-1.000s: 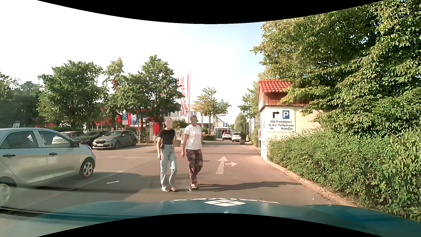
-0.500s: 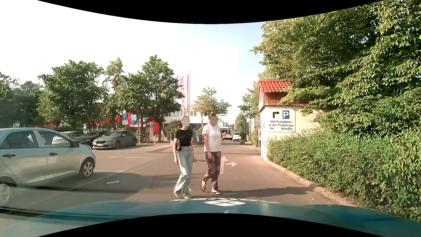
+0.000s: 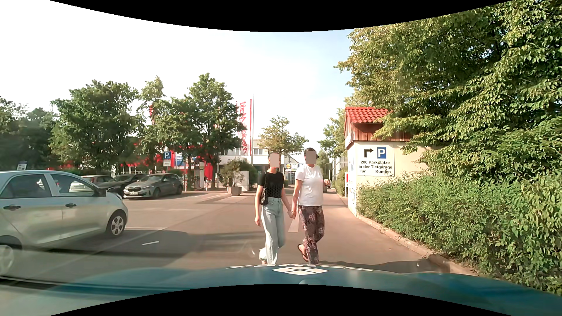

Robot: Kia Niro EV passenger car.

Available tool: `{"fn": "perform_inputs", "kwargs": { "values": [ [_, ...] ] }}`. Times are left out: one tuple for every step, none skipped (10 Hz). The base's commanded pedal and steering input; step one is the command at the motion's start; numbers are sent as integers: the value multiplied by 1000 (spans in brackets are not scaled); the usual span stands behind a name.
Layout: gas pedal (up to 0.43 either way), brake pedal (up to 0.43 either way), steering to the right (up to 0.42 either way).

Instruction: Follow the waypoints while adhering to traffic rules and regulations

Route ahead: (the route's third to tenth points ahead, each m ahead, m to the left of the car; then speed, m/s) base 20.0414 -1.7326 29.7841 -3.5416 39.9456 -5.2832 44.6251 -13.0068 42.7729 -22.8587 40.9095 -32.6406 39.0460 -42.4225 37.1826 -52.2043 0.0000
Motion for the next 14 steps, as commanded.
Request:
{"fn": "perform_inputs", "kwargs": {
  "values": [
    [0,262,12],
    [0,262,19],
    [0,262,23],
    [0,262,25],
    [0,262,24],
    [0,268,25],
    [0,268,25],
    [0,268,24],
    [0,268,25],
    [0,262,25],
    [0,262,25],
    [0,262,25],
    [0,262,25],
    [0,262,25]
  ]
}}
